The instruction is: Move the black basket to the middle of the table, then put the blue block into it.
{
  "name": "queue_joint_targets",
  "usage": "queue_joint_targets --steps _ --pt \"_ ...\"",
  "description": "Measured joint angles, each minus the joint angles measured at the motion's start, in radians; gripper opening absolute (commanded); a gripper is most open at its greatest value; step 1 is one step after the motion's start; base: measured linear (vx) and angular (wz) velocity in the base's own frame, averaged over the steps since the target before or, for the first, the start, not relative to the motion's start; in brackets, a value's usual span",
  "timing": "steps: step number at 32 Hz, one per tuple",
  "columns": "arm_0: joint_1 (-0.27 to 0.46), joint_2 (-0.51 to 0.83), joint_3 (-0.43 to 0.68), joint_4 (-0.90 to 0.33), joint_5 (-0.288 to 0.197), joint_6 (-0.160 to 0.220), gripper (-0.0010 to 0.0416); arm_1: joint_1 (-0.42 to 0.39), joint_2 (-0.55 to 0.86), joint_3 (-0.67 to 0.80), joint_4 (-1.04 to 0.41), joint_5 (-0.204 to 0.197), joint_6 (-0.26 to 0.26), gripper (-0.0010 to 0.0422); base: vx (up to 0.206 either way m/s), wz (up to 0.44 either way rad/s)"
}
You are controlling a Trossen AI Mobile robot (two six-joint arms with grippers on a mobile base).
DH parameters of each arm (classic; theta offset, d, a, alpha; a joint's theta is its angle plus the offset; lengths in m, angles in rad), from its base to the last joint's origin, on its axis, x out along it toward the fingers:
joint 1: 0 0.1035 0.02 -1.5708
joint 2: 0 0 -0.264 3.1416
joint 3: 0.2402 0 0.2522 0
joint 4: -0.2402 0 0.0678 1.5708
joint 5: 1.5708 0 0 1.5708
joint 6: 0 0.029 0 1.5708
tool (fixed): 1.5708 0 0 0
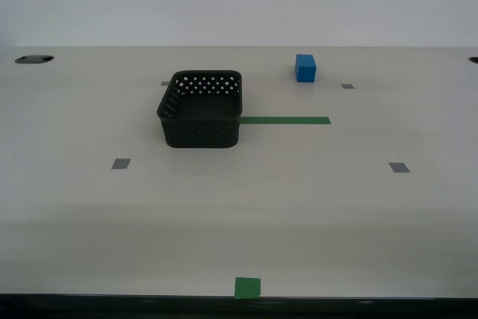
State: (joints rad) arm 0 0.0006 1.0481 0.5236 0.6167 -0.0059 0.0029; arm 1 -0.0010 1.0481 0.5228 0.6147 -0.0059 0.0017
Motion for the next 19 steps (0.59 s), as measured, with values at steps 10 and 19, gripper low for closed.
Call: queue_joint_targets --steps 10,19 --pt "0.0 0.0 0.0 0.0 0.0 0.0 0.0001 0.0 0.0 0.0 0.0 0.0 0.0 0.0 0.0 0.0" --pt "0.001 0.0 0.006 0.0 0.0 0.032 0.0 0.0 0.001 0.039 -0.023 -0.007 -0.074 0.0 0.0 0.0"
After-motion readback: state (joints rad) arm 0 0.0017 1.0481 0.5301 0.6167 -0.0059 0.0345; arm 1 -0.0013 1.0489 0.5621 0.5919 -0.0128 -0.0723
